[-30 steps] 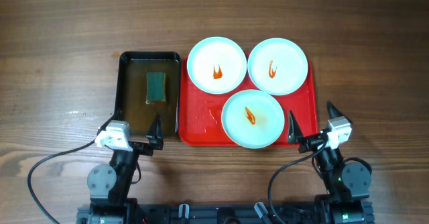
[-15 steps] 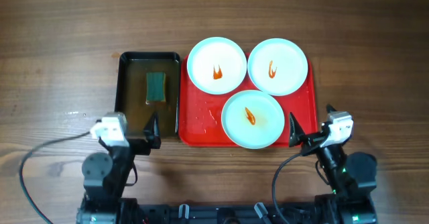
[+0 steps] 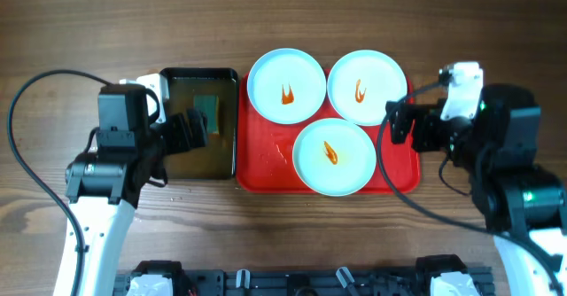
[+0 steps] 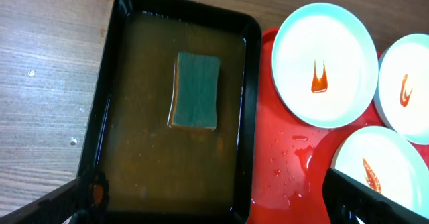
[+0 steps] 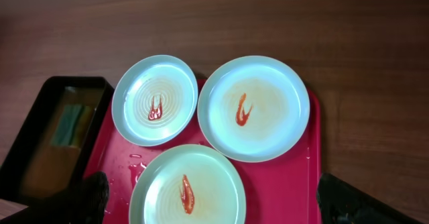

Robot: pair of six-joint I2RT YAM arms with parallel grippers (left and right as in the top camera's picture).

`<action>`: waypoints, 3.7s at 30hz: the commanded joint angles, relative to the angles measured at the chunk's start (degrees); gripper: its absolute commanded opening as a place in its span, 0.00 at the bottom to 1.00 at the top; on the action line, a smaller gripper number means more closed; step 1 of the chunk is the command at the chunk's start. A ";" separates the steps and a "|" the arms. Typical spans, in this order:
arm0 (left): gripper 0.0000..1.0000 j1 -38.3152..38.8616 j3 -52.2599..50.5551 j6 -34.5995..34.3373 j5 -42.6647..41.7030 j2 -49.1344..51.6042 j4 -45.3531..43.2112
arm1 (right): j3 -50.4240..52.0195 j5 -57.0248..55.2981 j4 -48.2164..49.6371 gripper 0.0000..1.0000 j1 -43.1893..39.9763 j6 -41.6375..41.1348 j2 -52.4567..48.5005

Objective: Clean dirty plates on tray and stack at the side

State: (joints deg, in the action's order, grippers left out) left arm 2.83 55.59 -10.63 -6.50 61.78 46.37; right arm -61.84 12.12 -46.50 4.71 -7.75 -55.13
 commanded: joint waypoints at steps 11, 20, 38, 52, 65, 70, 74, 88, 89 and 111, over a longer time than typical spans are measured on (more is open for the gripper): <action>1.00 -0.44 1.46 -0.26 -0.04 7.17 -15.52 | -0.81 1.64 -6.54 1.00 -0.22 -1.20 -14.53; 0.92 -0.02 1.46 -0.07 1.84 32.35 -23.69 | -0.72 2.97 -6.71 0.99 -0.22 -1.42 -18.86; 0.47 6.40 1.20 -0.11 6.40 42.97 -24.48 | -0.72 2.97 -6.95 1.00 -0.22 -1.42 -18.93; 0.04 6.38 1.33 -0.13 3.02 33.22 -17.51 | 2.78 3.08 -7.02 0.74 -0.02 -1.27 -20.52; 0.04 6.38 1.31 -0.33 -1.44 31.65 -11.82 | 7.80 6.80 1.09 0.48 -0.02 -3.61 -38.49; 0.04 6.45 1.31 -0.52 -2.16 31.65 -11.76 | 7.82 7.69 2.34 0.31 0.00 -4.42 -44.78; 0.04 6.45 1.31 -0.52 -8.96 31.63 -11.80 | 7.82 8.98 2.32 0.17 2.34 -4.44 -45.81; 0.04 21.16 1.31 -17.03 -27.15 32.44 -23.56 | 7.82 8.52 4.04 0.04 8.94 -10.67 -45.81; 0.04 23.56 1.31 -21.31 -26.91 33.90 -26.56 | 7.82 8.55 4.00 0.04 8.94 -10.62 -45.81; 0.04 31.21 1.29 -37.66 -23.41 49.35 -37.99 | 7.82 8.50 3.85 0.04 8.94 -10.23 -45.81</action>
State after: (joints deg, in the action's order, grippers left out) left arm 33.71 56.55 -47.51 -32.25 109.51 7.64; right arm -54.54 20.56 -42.48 13.21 -17.98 -100.31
